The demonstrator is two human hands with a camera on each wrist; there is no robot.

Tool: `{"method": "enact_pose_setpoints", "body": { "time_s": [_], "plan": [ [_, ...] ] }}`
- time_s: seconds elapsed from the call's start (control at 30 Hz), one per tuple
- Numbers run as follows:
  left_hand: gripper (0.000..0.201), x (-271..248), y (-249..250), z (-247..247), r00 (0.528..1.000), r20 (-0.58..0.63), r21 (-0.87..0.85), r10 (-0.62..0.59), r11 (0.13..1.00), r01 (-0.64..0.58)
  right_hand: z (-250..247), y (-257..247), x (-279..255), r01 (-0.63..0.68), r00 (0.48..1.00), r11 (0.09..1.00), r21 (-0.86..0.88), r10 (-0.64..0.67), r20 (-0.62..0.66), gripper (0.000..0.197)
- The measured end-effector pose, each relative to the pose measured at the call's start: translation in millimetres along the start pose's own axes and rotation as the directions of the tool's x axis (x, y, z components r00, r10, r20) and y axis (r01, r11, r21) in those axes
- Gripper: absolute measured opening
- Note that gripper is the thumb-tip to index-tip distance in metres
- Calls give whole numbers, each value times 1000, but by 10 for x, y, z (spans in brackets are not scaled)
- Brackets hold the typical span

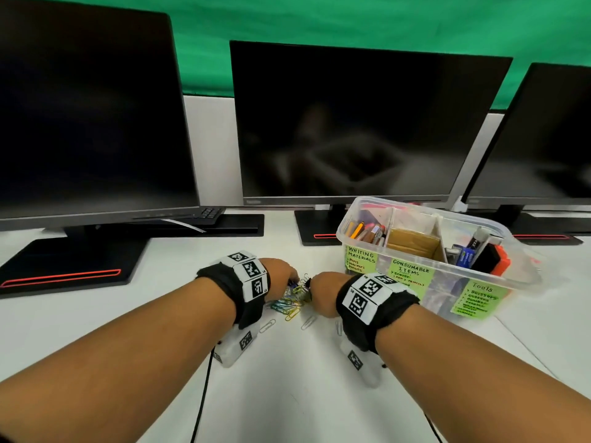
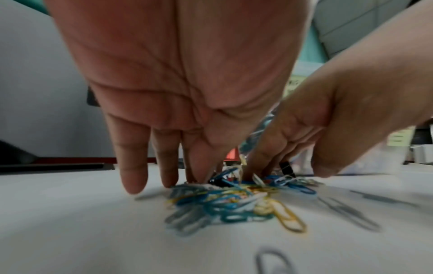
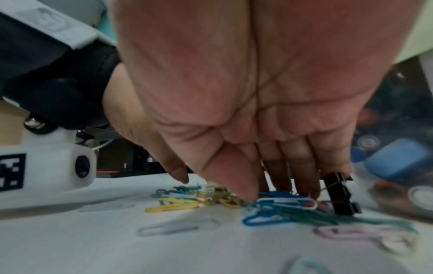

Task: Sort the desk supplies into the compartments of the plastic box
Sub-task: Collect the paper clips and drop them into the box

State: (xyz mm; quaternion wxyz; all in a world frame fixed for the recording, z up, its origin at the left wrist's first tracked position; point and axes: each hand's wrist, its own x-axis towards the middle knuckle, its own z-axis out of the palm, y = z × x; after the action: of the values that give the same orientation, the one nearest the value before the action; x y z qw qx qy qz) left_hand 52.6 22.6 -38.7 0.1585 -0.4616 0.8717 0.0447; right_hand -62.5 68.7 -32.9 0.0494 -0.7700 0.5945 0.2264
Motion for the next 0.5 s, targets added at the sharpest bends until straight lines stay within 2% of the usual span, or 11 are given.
{"method": "enact_pose_setpoints", "body": {
  "time_s": [0.13, 0.27, 0.33, 0.5],
  "plan": [
    [51, -173, 33, -36, 998, 30, 5, 63, 998, -63, 65, 6, -90, 39, 999, 997, 59, -37, -28, 33],
    [49, -279, -9, -74, 999, 27, -43, 43, 998, -42, 102, 77, -104, 32, 987, 976, 216, 4, -163, 36],
    [59, -283, -47, -95, 999, 31, -58, -13, 998, 14, 74, 106, -42, -9, 982, 970, 242, 55, -183, 41],
    [90, -282, -20, -47, 984, 149, -66, -101, 992, 111, 28, 80, 163, -39, 995, 973, 228, 60, -84, 48]
  ]
}}
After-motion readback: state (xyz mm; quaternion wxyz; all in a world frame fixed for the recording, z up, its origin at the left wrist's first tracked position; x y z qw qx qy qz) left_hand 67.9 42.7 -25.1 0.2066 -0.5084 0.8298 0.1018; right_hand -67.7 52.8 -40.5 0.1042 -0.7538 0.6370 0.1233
